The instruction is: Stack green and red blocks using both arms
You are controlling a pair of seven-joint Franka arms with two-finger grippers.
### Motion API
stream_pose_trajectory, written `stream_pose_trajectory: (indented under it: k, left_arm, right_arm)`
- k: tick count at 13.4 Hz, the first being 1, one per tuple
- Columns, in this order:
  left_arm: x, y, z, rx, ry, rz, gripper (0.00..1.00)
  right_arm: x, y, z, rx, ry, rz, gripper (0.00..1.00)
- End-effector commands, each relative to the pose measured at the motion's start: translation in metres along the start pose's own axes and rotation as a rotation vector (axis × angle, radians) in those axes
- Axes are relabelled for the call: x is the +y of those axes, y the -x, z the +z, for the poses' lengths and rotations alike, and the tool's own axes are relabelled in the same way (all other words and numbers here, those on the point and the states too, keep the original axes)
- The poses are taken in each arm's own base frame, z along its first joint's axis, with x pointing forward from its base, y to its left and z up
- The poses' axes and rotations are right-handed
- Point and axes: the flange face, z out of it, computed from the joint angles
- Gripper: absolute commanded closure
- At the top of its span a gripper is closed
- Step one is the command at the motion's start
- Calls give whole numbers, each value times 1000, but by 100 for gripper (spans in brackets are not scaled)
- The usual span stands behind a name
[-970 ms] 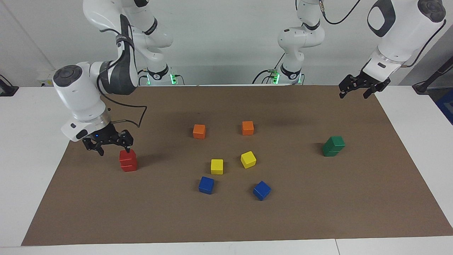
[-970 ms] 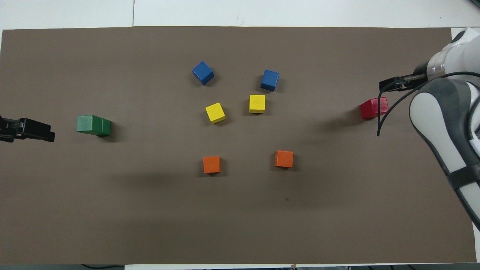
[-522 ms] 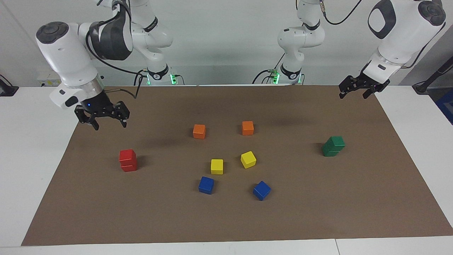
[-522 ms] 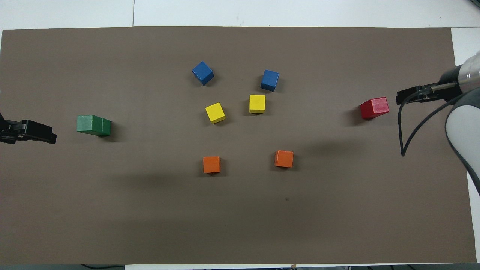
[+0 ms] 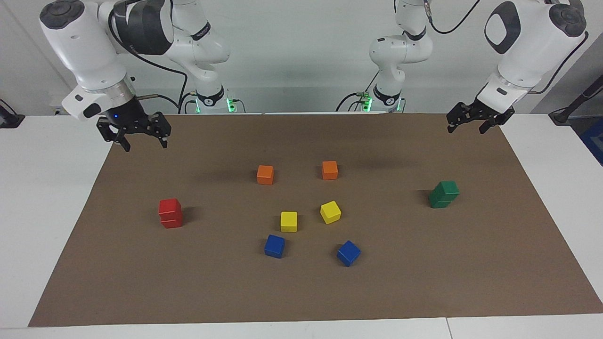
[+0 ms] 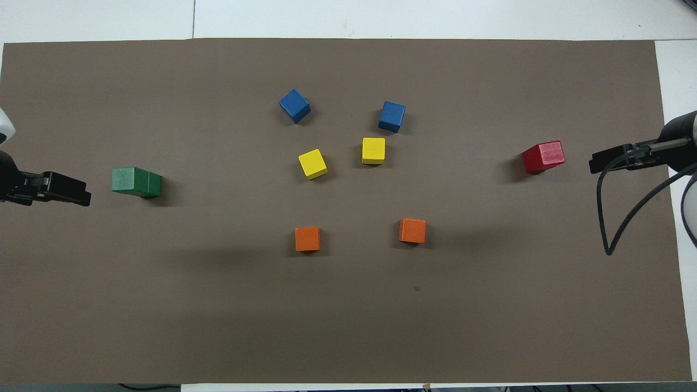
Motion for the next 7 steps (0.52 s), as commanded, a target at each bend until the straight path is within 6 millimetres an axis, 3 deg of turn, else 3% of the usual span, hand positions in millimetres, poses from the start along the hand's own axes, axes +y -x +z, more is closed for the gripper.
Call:
stream_pose_trajectory:
  k: [1,4,7]
  left_arm:
    - [6,1,0,7,-24,2,0]
    - [0,2,-6,30,-24,-9,0]
    - [-1,0,-13,56,-26,-8,0]
  right_arm:
    - [-1,7,-5,-9,-11,27,0]
    - [2,10,-6,-19,-12,34,0]
    - [4,13,-21,8,-9,38,0]
